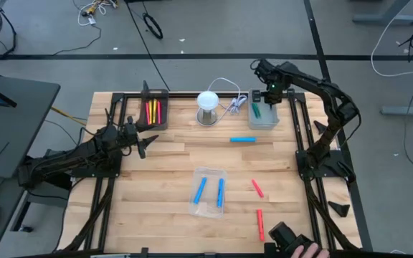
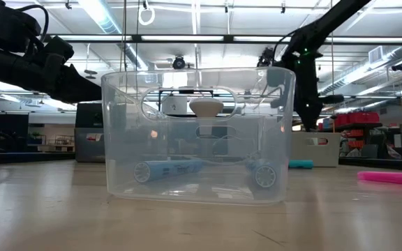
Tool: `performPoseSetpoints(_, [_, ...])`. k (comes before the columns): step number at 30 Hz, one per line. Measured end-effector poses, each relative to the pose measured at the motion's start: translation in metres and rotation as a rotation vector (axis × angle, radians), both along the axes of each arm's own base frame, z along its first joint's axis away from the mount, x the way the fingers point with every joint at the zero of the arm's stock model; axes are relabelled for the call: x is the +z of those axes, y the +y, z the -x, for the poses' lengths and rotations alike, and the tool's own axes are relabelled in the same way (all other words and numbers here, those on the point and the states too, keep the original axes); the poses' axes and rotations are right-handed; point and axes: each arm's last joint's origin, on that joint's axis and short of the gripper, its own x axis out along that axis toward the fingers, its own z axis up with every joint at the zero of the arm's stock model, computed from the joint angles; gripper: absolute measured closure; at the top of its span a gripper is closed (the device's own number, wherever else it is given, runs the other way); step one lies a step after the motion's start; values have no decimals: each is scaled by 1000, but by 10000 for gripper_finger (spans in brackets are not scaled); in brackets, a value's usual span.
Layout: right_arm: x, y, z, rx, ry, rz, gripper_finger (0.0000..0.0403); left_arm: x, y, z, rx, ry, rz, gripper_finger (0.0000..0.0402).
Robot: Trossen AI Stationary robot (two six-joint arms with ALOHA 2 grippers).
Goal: Pick & Place Markers
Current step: Put the purple pen into the gray bin, then put the pink pen into the gray bin
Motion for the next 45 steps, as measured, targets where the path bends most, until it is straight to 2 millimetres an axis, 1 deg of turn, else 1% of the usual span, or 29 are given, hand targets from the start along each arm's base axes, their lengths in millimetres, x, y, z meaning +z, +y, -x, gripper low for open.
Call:
performPoseSetpoints(6, [-27,8,0,9,-9,-18,378,0,0,0,0,0,0,172])
performPoseSetpoints(12, [-40,11,2,11,-13,-20,378,0,0,0,0,0,0,172])
performPoseSetpoints(16, [-47,13,2,18,-51,-37,378,0,0,0,0,0,0,172])
performPoseSetpoints(23, [-48,12,1,34,-61,-34,372,0,0,0,0,0,0,172])
performPoseSetpoints(35, [-48,12,1,53,-62,-30,323,0,0,0,0,0,0,172])
performPoseSetpoints(45, [-48,11,1,54,-66,-23,319,0,0,0,0,0,0,172])
